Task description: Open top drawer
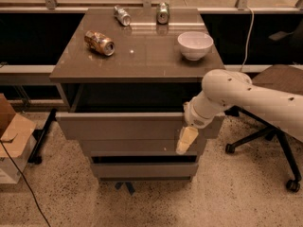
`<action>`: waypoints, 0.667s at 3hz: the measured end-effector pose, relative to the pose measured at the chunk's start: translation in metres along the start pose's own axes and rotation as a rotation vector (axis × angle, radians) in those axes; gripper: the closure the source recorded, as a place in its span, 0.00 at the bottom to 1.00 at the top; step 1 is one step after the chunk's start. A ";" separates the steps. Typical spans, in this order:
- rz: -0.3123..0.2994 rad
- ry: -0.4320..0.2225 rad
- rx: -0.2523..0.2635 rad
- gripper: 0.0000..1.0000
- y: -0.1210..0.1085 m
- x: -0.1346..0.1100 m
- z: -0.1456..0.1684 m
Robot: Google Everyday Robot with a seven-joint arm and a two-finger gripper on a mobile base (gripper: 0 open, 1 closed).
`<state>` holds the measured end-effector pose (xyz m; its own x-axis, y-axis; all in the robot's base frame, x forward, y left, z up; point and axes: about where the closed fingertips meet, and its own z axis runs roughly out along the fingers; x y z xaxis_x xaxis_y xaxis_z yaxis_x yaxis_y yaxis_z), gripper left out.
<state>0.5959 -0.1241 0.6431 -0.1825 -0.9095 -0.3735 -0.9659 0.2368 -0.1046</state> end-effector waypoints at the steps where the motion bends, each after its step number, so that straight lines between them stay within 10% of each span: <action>1: 0.017 -0.036 -0.021 0.18 0.024 0.013 -0.008; 2: 0.022 -0.041 -0.029 0.41 0.030 0.016 -0.011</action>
Offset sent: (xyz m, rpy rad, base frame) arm -0.0887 -0.0296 0.0007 0.0962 0.1034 -0.0125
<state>0.5620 -0.1353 0.6442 -0.1963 -0.8892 -0.4132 -0.9668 0.2459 -0.0700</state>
